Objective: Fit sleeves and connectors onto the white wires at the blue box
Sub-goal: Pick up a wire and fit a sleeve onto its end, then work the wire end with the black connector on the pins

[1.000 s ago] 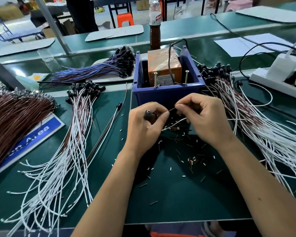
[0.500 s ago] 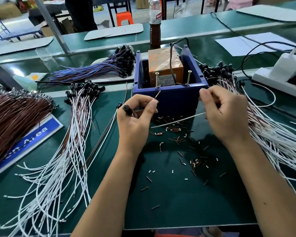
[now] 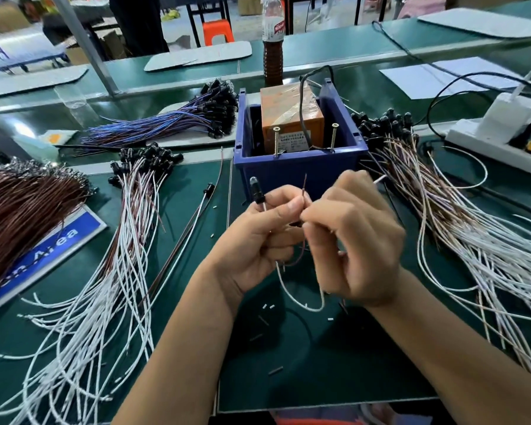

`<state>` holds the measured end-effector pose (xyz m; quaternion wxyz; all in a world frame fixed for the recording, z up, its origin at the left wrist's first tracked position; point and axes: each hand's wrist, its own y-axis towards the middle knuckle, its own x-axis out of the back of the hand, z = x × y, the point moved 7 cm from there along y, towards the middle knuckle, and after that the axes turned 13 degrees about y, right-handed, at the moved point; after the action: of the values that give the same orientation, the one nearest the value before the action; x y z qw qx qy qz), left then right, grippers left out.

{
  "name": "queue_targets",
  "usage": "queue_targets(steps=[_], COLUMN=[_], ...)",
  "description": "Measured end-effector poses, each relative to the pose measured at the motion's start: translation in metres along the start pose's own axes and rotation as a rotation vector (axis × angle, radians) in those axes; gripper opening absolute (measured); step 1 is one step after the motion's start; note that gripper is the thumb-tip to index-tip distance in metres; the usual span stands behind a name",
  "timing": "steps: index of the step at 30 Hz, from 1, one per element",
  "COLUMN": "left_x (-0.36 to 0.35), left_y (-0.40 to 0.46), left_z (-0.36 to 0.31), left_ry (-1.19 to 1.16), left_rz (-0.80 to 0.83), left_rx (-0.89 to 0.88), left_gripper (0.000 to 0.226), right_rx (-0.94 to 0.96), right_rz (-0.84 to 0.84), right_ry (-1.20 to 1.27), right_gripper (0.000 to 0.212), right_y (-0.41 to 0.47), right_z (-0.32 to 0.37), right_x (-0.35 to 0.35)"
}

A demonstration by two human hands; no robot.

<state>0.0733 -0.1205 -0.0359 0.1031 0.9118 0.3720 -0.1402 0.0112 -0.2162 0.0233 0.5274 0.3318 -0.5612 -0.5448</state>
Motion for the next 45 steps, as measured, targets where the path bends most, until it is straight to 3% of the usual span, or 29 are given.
queue_targets(steps=[6, 10, 14, 17, 20, 24, 27, 30, 45], left_x=[0.004, -0.003, 0.008, 0.013, 0.015, 0.023, 0.026, 0.026, 0.023], left_y=[0.000, -0.001, -0.001, 0.000, 0.002, 0.005, 0.008, 0.010, 0.006], left_z=[0.001, -0.002, 0.001, 0.001, 0.002, 0.006, 0.013, 0.017, 0.020], left_ry=[0.007, -0.194, -0.168, -0.199, -0.138, -0.180, -0.144, -0.146, -0.174], left_rz=[-0.085, -0.013, -0.146, -0.182, -0.166, -0.182, -0.195, -0.175, -0.142], left_rx=[0.052, 0.021, 0.018, 0.027, 0.044, 0.083, 0.133, 0.147, 0.173], left_gripper=[0.012, 0.017, 0.019, 0.016, 0.025, 0.028, 0.026, 0.016, 0.017], right_rx=[-0.012, -0.045, -0.100, -0.089, -0.114, -0.662, -0.987, -1.151, -1.263], right_rz=[0.153, 0.258, 0.312, 0.225, -0.029, -0.311, -0.318, -0.357, -0.346], right_ry=[0.105, 0.160, 0.185, 0.186, 0.085, 0.088, 0.264, 0.442, 0.735], right_gripper=[0.008, 0.021, 0.026, 0.026, 0.024, 0.028, 0.030, 0.028, 0.010], right_y=[-0.004, -0.007, -0.011, -0.009, -0.006, -0.027, -0.046, -0.055, -0.057], right_z=[0.008, 0.012, 0.009, 0.008, 0.000, -0.054, -0.078, -0.088, -0.087], right_x=[-0.021, -0.034, -0.041, -0.034, -0.010, 0.015, 0.007, -0.001, -0.009])
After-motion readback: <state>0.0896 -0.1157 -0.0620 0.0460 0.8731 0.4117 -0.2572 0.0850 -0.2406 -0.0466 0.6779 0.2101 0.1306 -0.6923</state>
